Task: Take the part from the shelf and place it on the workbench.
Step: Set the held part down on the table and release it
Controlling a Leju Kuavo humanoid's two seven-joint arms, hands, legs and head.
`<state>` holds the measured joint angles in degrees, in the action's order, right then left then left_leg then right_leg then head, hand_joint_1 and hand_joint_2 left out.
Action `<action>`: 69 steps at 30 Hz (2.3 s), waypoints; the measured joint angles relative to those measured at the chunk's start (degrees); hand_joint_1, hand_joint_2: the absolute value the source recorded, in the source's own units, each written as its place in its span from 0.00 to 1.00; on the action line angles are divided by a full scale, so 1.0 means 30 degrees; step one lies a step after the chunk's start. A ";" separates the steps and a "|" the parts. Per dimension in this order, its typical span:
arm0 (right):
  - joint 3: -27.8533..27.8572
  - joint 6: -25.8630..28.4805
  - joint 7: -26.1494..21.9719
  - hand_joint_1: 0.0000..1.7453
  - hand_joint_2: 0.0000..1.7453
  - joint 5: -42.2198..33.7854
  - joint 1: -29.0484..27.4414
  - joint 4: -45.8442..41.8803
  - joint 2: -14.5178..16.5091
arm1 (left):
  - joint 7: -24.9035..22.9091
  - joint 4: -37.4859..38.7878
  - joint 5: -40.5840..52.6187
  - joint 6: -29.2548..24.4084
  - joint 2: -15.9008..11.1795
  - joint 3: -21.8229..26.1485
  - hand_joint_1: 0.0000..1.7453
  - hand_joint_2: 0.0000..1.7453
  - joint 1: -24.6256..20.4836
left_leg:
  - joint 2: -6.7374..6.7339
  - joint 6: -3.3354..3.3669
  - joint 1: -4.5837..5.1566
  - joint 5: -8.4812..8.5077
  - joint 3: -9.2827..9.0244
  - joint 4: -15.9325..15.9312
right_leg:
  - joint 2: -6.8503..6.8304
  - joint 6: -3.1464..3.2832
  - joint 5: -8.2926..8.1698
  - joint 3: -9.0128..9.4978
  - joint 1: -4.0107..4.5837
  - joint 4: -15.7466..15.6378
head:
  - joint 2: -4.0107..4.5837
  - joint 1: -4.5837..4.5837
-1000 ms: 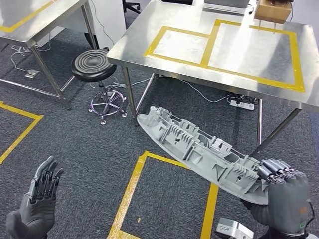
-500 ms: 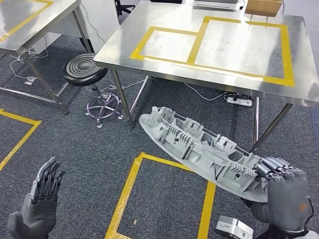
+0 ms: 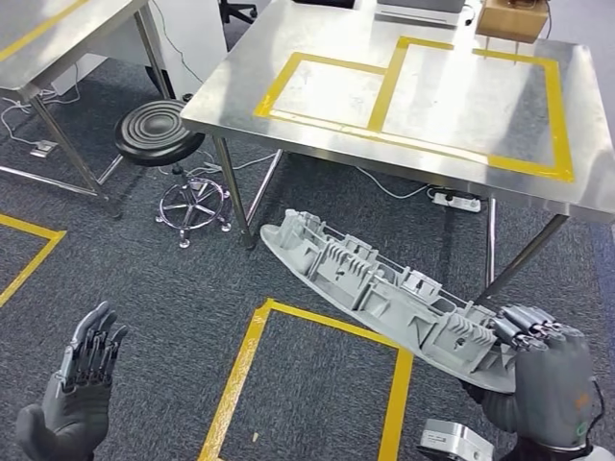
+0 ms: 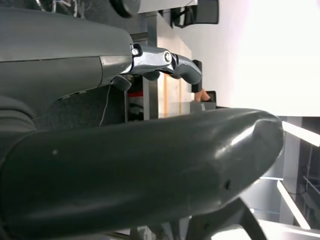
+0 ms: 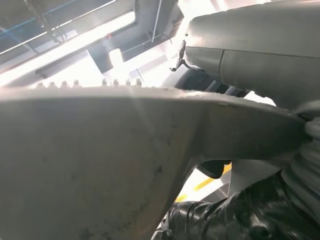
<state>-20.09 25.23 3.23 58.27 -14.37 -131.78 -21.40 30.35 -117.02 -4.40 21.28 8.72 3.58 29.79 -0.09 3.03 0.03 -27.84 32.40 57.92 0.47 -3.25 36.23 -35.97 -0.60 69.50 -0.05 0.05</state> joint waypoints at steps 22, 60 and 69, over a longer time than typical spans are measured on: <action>0.0182 -0.0273 -0.0261 1.00 1.00 -0.0364 -0.0387 -0.0062 0.0000 | -0.0522 -0.0681 0.0352 0.0873 0.1937 0.0902 0.00 0.00 0.0137 | 0.0085 -0.0611 0.0010 0.0094 0.0832 0.1642 | 0.0148 0.0700 -0.1512 0.2244 -0.0032 -0.3558 | 0.0002 -0.0222; 0.0860 -0.0749 0.0113 1.00 1.00 -0.1118 0.1013 0.0055 0.0097 | 0.0433 -0.0297 0.0028 0.0130 0.0245 0.0656 0.00 0.00 -0.0080 | 0.0068 -0.0217 -0.0139 -0.0466 -0.0199 0.0236 | -0.0034 -0.0037 -0.0327 0.0924 -0.0079 -0.1366 | 0.0004 -0.0242; 0.1173 -0.1596 0.0427 1.00 1.00 -0.1724 0.1914 0.0306 0.0102 | 0.0436 -0.0184 -0.0135 0.0046 0.0047 0.0388 0.00 0.00 -0.0182 | 0.0097 -0.0502 -0.0074 -0.1629 -0.1395 0.0163 | -0.0167 0.0273 -0.3044 0.0204 0.0044 -0.2965 | 0.0005 -0.0222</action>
<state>-16.57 20.44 4.51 53.09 -8.62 -130.86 -21.09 31.66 -117.57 -4.80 21.41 8.86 4.74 29.24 0.20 1.52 -0.20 -32.73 28.21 58.41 -0.03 -2.43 27.10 -35.36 -0.47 60.60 -0.03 -0.61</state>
